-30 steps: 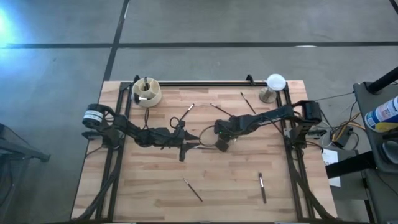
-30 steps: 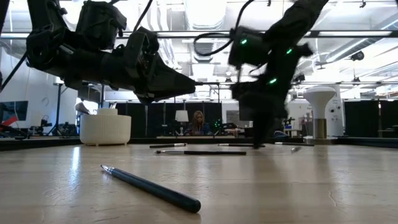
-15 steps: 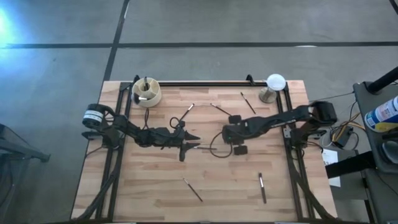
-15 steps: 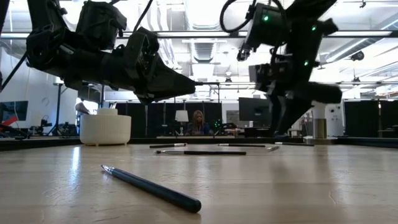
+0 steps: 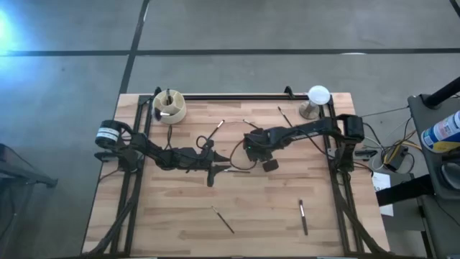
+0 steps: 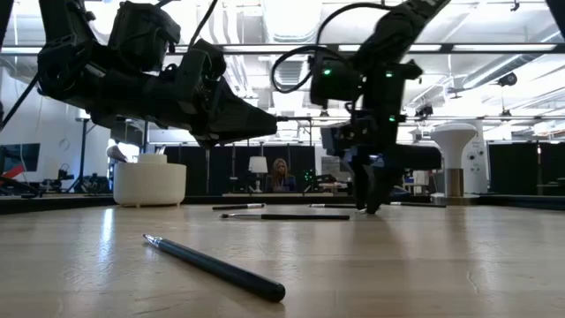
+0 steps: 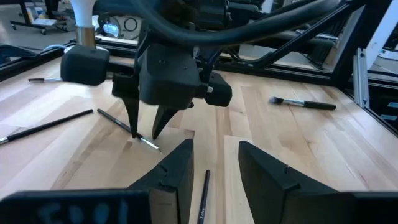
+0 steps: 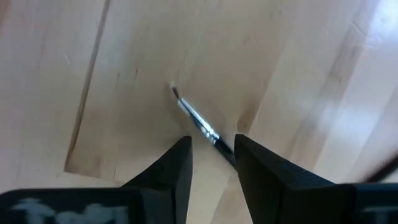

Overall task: Put items in baskets/containers
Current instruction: Put the liner brush into the organizer

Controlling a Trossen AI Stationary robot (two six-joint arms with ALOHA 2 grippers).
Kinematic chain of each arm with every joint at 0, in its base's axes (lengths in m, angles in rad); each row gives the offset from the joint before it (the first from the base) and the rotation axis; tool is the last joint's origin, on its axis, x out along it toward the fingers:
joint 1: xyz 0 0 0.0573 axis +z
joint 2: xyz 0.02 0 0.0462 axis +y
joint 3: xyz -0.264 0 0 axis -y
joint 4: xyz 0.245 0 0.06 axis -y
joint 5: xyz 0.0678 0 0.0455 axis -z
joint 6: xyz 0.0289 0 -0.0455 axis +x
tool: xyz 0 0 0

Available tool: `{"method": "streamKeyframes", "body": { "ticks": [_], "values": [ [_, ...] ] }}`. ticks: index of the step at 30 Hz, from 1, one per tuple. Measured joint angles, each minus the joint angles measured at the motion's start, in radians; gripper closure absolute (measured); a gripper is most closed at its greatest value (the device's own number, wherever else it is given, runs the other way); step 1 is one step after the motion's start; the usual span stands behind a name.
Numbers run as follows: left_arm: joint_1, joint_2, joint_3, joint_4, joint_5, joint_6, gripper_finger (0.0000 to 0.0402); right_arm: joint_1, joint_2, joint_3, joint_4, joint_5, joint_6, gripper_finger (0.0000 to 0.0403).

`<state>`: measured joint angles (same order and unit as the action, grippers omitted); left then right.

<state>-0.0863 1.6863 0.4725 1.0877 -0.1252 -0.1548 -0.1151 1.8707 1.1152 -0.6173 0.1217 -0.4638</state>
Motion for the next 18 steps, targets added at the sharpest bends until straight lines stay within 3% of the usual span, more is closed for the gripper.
{"method": "streamKeyframes", "body": {
  "ticks": [11,18],
  "values": [
    [0.000,0.000,0.000,-0.013,-0.004,-0.001,0.0282,-0.021,0.131,0.123,-0.069,-0.052,-0.010,0.0331],
    [0.000,0.000,-0.001,-0.016,-0.004,-0.002,0.0282,-0.022,0.112,0.111,-0.047,-0.056,0.042,0.0364]
  ]
}}
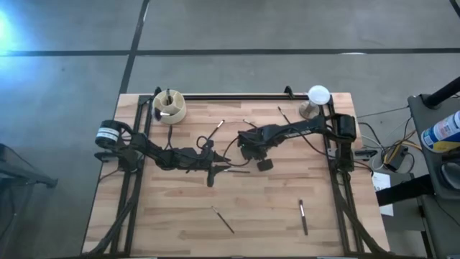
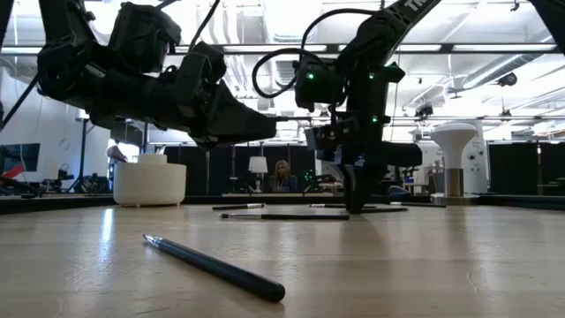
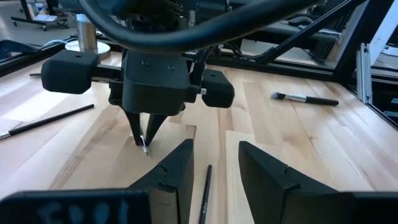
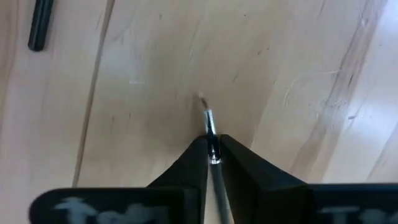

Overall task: Put items in baskets/containers
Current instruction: Put the liner brush into the organizer

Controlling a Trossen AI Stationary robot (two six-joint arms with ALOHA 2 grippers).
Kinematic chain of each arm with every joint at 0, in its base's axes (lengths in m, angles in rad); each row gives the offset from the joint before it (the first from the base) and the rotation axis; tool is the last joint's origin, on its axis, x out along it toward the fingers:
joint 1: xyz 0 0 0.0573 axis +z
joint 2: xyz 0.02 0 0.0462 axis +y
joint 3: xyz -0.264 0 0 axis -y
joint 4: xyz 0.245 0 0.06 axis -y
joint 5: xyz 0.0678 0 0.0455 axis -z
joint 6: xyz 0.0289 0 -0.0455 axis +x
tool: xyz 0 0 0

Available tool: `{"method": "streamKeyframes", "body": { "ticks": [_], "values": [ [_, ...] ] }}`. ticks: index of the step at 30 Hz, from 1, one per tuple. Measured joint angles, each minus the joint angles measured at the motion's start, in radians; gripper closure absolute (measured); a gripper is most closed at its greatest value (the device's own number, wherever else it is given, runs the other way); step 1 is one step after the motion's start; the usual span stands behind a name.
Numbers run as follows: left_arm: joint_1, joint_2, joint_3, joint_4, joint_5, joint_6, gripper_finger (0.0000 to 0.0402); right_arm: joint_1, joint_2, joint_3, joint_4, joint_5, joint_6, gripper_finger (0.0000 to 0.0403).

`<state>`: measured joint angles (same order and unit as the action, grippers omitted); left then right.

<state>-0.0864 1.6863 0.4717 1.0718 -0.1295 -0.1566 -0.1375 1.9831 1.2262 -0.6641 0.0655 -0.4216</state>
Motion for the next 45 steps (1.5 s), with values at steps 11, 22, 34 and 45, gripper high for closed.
{"method": "streamKeyframes", "body": {
  "ticks": [11,22,34,45],
  "values": [
    [0.000,0.000,0.024,-0.008,-0.022,-0.027,0.0282,0.001,-0.127,-0.086,0.116,0.002,0.095,0.0389],
    [-0.001,0.000,0.020,0.031,-0.157,-0.032,0.0282,0.002,-0.397,-0.431,0.570,0.005,0.204,0.0390],
    [-0.001,0.000,0.021,0.193,-0.020,0.081,0.0282,0.109,-0.706,-0.689,1.177,0.005,0.318,0.0391],
    [-0.001,0.000,0.125,0.188,0.016,0.127,0.0282,0.252,-0.663,-0.734,1.590,0.007,0.337,0.0390]
  ]
}}
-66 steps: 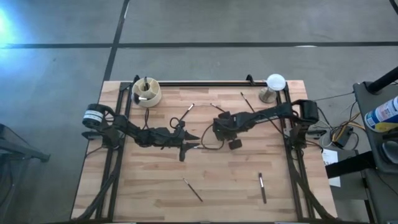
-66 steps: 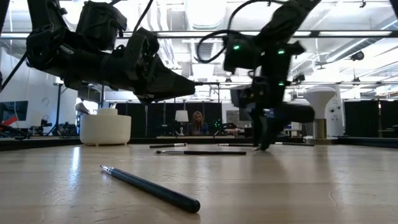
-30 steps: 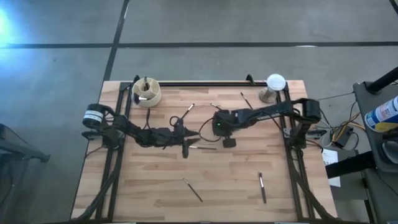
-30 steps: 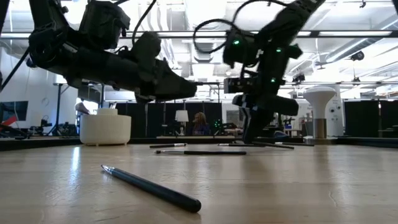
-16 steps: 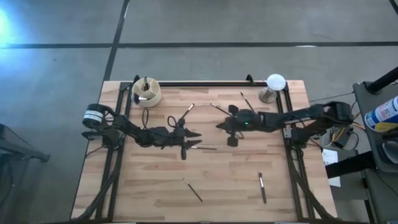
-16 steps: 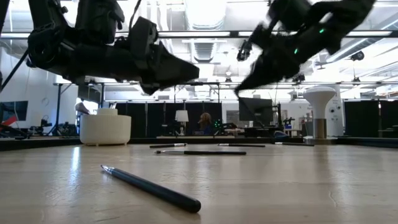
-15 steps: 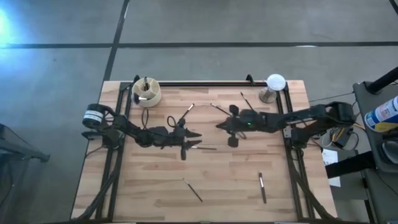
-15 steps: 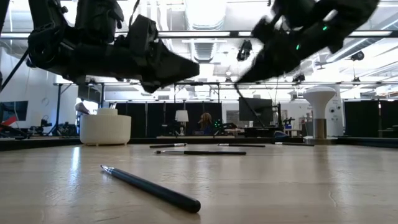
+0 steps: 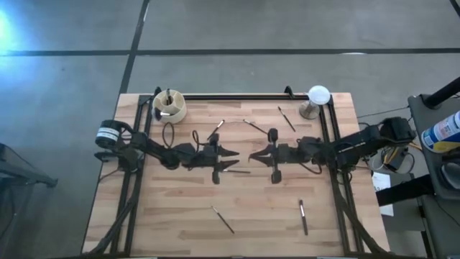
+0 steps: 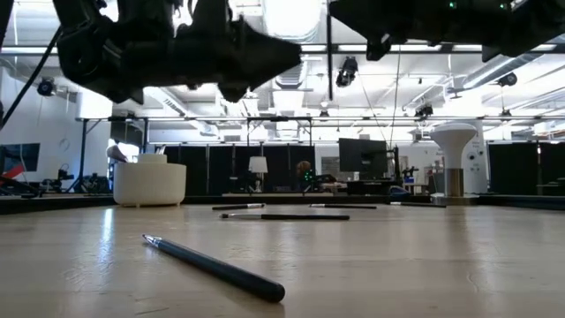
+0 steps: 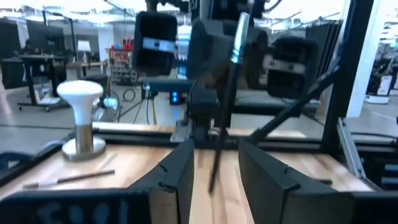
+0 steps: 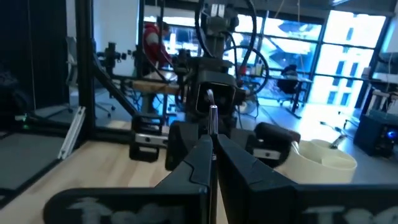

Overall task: Put items in baskets/containers
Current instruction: Put the liner brush into the organizer

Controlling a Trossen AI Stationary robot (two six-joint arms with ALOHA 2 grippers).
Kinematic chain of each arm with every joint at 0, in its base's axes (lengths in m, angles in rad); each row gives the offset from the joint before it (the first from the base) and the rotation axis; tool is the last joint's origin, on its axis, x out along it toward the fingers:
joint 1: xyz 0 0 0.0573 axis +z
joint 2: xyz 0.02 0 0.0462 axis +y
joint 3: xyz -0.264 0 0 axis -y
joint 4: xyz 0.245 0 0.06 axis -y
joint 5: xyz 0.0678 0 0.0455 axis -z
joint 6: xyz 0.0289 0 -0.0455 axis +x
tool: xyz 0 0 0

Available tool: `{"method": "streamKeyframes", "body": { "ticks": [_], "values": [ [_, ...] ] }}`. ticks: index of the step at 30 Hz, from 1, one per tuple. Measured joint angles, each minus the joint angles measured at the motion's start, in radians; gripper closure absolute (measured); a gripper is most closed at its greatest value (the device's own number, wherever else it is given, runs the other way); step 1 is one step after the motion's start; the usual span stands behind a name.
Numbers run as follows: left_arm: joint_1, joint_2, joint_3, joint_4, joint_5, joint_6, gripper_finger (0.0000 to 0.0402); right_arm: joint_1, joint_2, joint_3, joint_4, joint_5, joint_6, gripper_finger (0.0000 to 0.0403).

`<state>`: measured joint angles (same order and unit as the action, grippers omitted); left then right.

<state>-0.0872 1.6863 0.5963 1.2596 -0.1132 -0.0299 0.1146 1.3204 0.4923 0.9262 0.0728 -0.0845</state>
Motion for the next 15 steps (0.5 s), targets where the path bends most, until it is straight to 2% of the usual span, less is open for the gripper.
{"method": "streamKeyframes", "body": {
  "ticks": [7,15],
  "values": [
    [0.000,-0.001,0.086,-0.055,0.077,0.013,0.0282,0.008,0.113,0.077,0.024,0.013,-0.001,0.0390],
    [0.000,-0.003,0.109,-0.115,0.079,0.049,0.0285,0.008,0.183,0.140,0.032,0.013,-0.005,0.0390]
  ]
}}
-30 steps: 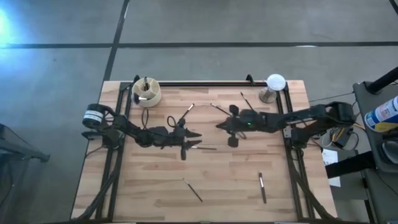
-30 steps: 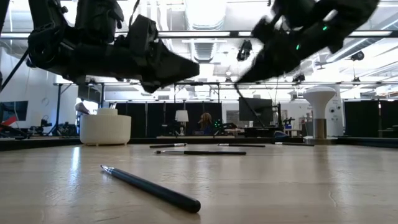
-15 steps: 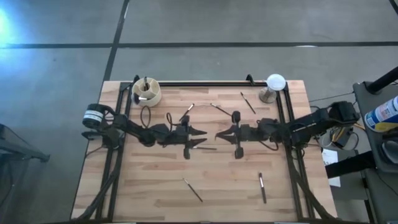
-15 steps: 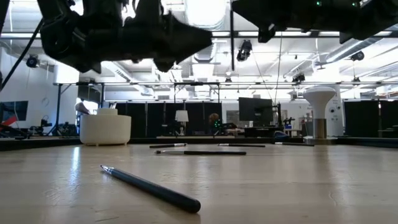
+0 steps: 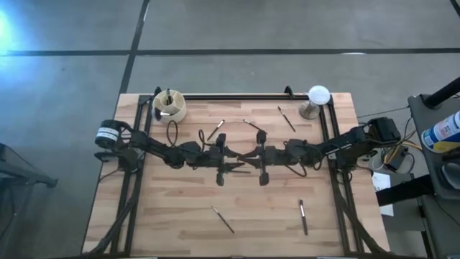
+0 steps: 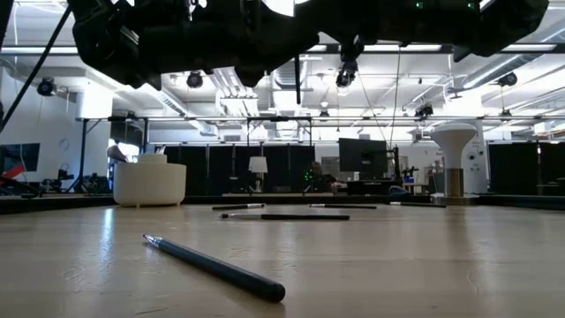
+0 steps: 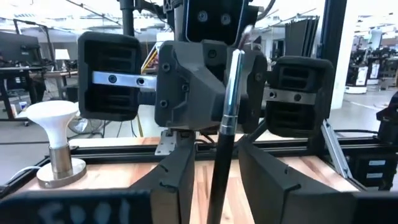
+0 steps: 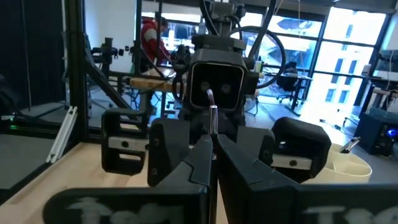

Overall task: Put items in baskets/containers
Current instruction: Put the liner brush into the organizer

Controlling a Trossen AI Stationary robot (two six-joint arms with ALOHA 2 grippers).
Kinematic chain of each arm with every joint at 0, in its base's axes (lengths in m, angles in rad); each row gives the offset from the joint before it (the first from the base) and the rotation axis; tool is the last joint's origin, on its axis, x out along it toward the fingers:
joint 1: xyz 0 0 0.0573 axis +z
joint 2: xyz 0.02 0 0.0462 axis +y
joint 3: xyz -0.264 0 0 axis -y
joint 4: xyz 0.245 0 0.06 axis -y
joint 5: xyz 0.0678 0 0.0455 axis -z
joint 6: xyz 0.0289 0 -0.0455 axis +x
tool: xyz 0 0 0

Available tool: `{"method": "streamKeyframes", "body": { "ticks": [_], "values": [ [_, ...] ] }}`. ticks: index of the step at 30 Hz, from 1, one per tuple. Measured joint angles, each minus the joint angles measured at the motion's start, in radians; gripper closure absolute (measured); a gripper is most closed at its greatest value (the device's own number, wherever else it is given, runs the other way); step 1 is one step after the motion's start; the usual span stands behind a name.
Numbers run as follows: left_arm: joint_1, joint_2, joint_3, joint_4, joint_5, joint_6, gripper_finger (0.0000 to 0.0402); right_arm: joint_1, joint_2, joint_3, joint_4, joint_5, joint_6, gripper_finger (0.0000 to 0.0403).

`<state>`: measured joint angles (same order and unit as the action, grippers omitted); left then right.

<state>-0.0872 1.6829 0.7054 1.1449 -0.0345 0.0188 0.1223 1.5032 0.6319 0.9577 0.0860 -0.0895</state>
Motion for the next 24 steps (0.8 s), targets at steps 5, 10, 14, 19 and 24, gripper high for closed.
{"method": "streamKeyframes", "body": {
  "ticks": [5,10,14,19,24],
  "values": [
    [-0.001,-0.010,-0.005,-0.020,0.000,0.009,0.0341,0.000,-0.009,-0.001,-0.004,0.000,-0.008,0.0390],
    [-0.001,-0.056,-0.005,-0.101,-0.010,0.015,0.0389,0.000,-0.021,-0.003,-0.017,0.013,0.001,0.0390],
    [0.000,-0.119,-0.006,-0.171,-0.083,0.019,0.0390,0.000,-0.028,-0.004,-0.043,0.037,0.000,0.0390],
    [0.012,-0.218,-0.031,-0.266,-0.196,0.061,0.0390,0.000,-0.070,-0.005,-0.119,0.120,-0.017,0.0384],
    [0.051,-0.352,-0.135,-0.264,-0.377,0.109,0.0390,0.000,-0.123,-0.022,-0.173,0.177,-0.021,0.0367]
  ]
}}
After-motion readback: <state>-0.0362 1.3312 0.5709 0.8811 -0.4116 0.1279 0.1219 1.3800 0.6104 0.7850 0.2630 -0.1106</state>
